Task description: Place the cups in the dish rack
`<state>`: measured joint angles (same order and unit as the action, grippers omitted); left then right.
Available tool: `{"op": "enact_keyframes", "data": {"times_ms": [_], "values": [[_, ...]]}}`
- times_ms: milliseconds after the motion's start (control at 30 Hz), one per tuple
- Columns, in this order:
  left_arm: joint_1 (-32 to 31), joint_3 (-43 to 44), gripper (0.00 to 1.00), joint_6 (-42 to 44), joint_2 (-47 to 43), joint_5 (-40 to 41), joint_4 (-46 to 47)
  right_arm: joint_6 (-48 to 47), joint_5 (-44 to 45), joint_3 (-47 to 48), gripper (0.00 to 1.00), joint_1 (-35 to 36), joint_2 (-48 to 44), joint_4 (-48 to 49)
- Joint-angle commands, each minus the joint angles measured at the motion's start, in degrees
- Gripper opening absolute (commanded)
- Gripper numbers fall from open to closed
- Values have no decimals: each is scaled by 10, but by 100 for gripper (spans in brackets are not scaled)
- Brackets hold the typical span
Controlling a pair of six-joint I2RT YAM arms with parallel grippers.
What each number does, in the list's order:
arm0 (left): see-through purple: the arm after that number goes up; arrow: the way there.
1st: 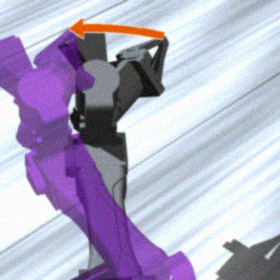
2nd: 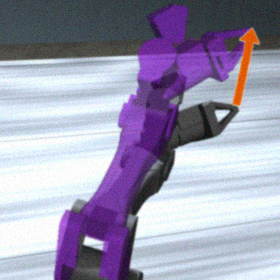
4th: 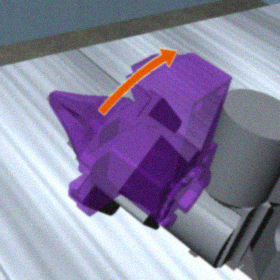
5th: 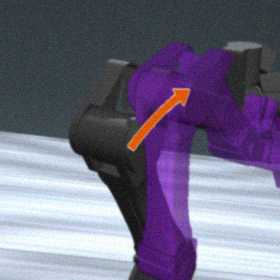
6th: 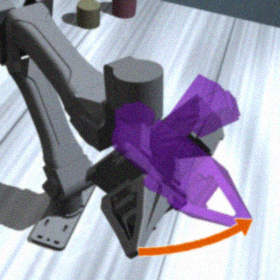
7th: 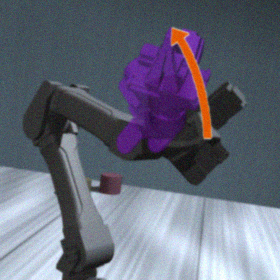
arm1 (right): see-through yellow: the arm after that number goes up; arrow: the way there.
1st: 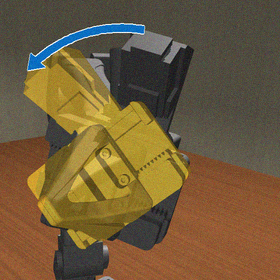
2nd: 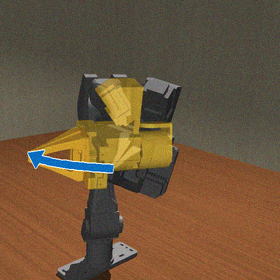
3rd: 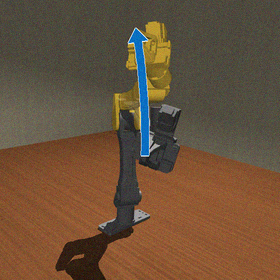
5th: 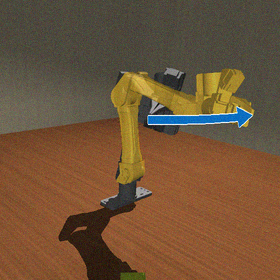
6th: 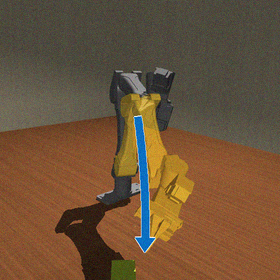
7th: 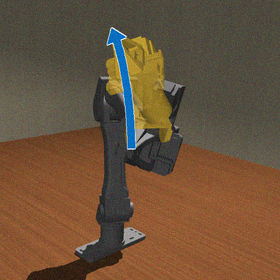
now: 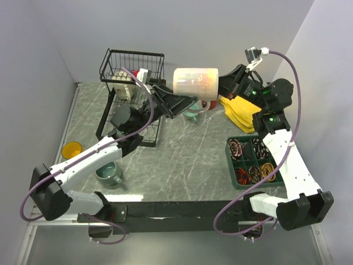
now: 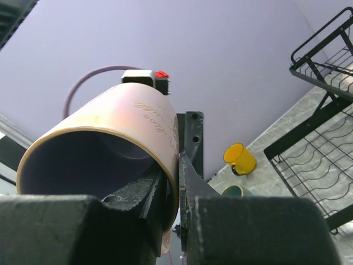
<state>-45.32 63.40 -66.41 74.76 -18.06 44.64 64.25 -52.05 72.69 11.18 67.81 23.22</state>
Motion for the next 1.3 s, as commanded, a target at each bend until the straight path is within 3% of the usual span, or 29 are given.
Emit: {"op": "enact_keyframes", "data": {"times_ms": [0, 267, 500, 567, 700, 900, 933, 967, 1033, 1067, 1167, 1267], "values": [[-15, 36, 91, 21, 13, 2, -17, -24, 46, 22, 0, 5, -9, 26], [-29, 90, 75, 47, 45, -38, -85, -81, 46, 22, 0, 9, -5, -7], [-29, 99, 48, 72, 32, -31, -94, -77, 42, 8, 0, 9, -8, 4], [-29, 92, 45, 69, 28, -33, -72, -69, 36, 4, 0, 9, -8, 12], [-28, 83, 3, 59, 28, -38, -42, -67, 30, -14, 0, 9, -11, 25], [-29, 54, 1, 73, 5, -25, -22, -65, 14, -37, 0, 9, -19, 44], [-29, 51, 1, 77, 0, -17, -26, -67, 12, -39, 5, 9, -21, 47], [-29, 44, 1, 81, -4, -11, -30, -68, 10, -41, 25, 9, -21, 52], [-28, 33, 1, 88, -19, 4, -36, -71, 5, -44, 37, 9, -22, 57], [-28, 21, 1, 90, -24, 8, -37, -74, 3, -44, 50, 9, -22, 56], [-20, -7, 1, 88, -47, 24, -33, -97, -2, -47, 68, 9, -27, 42], [-7, -40, 1, 80, -71, 36, -19, -116, -16, -54, 72, 9, -32, 37]]}}
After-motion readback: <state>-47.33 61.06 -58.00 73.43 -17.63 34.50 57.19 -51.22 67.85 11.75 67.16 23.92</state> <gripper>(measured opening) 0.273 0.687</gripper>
